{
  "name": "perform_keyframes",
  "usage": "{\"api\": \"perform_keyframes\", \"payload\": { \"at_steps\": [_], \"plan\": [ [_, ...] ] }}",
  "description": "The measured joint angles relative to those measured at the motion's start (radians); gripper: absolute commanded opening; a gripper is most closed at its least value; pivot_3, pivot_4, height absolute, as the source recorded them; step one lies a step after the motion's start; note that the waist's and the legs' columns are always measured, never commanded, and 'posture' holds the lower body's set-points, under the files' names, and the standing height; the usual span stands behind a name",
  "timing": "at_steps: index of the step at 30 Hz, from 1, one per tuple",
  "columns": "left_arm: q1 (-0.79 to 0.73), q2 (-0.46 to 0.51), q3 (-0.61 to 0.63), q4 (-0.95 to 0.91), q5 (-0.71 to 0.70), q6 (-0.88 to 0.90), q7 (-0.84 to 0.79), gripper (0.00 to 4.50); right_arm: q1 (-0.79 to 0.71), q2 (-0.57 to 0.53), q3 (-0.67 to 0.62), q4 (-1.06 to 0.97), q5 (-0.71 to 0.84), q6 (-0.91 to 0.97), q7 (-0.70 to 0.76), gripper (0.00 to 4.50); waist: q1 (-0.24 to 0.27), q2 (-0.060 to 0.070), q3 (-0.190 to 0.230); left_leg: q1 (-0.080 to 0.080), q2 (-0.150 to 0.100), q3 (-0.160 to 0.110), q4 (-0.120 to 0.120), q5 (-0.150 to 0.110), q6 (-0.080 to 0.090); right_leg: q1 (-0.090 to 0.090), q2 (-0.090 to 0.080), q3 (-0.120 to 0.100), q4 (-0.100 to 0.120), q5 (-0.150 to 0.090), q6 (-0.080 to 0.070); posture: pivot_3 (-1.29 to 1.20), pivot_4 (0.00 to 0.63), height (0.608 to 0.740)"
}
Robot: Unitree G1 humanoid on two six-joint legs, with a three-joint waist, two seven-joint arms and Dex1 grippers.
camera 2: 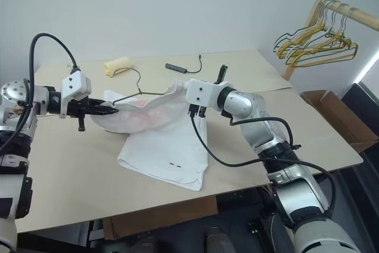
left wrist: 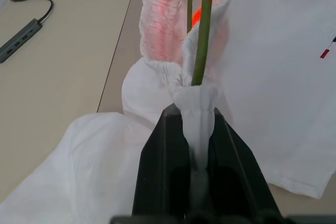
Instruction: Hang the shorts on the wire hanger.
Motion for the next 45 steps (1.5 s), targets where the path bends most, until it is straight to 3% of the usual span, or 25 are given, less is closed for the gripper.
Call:
{"api": "perform_keyframes", "payload": {
  "at_steps": [8,11,17,30,37,45],
  "plan": [
    [0.01,0.001,0.0,0.0,0.002,-0.004,0.019,0.04,0.015,-0.006,0.036,-0.061,-0.017,-0.041,0.079,0.05,0.0,0.0,0.0,0.0,0.0,0.0,0.0,0.0,0.0,0.0,0.0,0.0,0.0,0.0,0.0,-0.02,0.0,0.74],
    [0.013,0.001,0.008,0.0,-0.002,-0.005,0.015,0.04,0.023,-0.008,0.036,-0.07,-0.016,-0.064,0.087,0.75,0.0,0.0,0.0,0.0,0.0,0.0,0.0,0.0,0.0,0.0,0.0,0.0,0.0,0.0,0.0,-0.02,0.0,0.74],
    [0.033,0.004,0.022,-0.036,-0.022,-0.014,-0.042,0.04,0.026,-0.01,0.035,-0.066,-0.012,-0.097,0.11,2.87,-0.001,0.0,0.0,0.0,0.0,0.0,0.0,0.0,0.0,0.0,0.0,0.0,0.0,0.0,0.0,-0.02,0.0,0.74],
    [0.047,0.007,0.032,-0.086,-0.05,-0.023,-0.134,0.04,0.047,-0.097,-0.097,-0.042,0.421,0.078,0.527,2.87,-0.002,0.0,0.0,0.002,0.0,0.0,0.001,0.0,0.0,0.002,0.0,0.0,0.0,0.0,0.0,-0.03,0.0,0.74],
    [0.06,0.007,0.032,-0.112,-0.057,-0.023,-0.151,0.04,-0.041,-0.096,-0.104,-0.016,0.532,0.265,0.618,2.87,0.0,0.0,0.0,0.002,0.0,0.0,0.001,0.0,0.0,0.001,0.0,0.0,0.0,0.0,0.0,-0.02,0.0,0.74],
    [0.072,0.0,0.032,-0.131,-0.059,-0.023,-0.148,0.04,-0.078,-0.032,-0.087,0.042,0.555,0.392,0.661,2.87,0.003,0.0,0.0,0.001,0.0,0.0,0.001,0.0,0.0,0.001,0.0,0.0,0.0,0.0,0.0,-0.01,0.0,0.74]
  ]
}}
